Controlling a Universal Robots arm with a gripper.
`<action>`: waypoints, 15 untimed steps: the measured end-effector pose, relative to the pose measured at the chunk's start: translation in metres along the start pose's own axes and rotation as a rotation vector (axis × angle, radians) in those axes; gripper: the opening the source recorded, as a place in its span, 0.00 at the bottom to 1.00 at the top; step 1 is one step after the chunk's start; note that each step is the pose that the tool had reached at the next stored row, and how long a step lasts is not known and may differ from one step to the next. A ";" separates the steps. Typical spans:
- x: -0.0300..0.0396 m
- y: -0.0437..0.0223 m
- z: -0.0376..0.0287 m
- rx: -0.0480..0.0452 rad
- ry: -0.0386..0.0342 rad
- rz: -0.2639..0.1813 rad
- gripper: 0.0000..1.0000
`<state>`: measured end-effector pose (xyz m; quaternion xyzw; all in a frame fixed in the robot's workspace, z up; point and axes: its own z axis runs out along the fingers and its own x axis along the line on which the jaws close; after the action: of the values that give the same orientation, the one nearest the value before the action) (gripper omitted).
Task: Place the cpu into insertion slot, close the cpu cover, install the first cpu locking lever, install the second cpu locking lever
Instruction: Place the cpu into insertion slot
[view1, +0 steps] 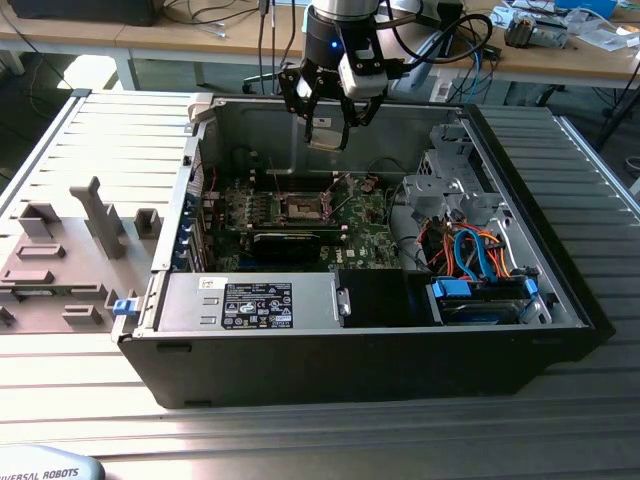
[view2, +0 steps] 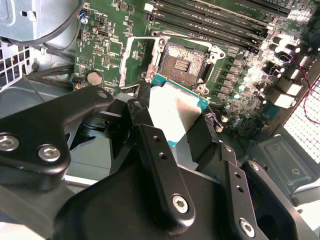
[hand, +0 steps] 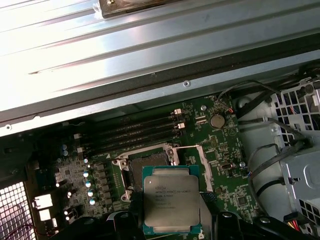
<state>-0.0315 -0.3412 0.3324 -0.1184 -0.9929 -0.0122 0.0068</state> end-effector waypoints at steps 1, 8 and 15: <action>0.0000 0.0000 0.0000 0.0001 0.0000 0.000 0.54; 0.0000 0.0000 0.0000 0.0005 -0.0003 0.008 0.54; 0.0000 0.0000 0.0000 0.0005 -0.0004 0.012 0.54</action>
<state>-0.0315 -0.3412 0.3324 -0.1242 -0.9922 -0.0119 0.0067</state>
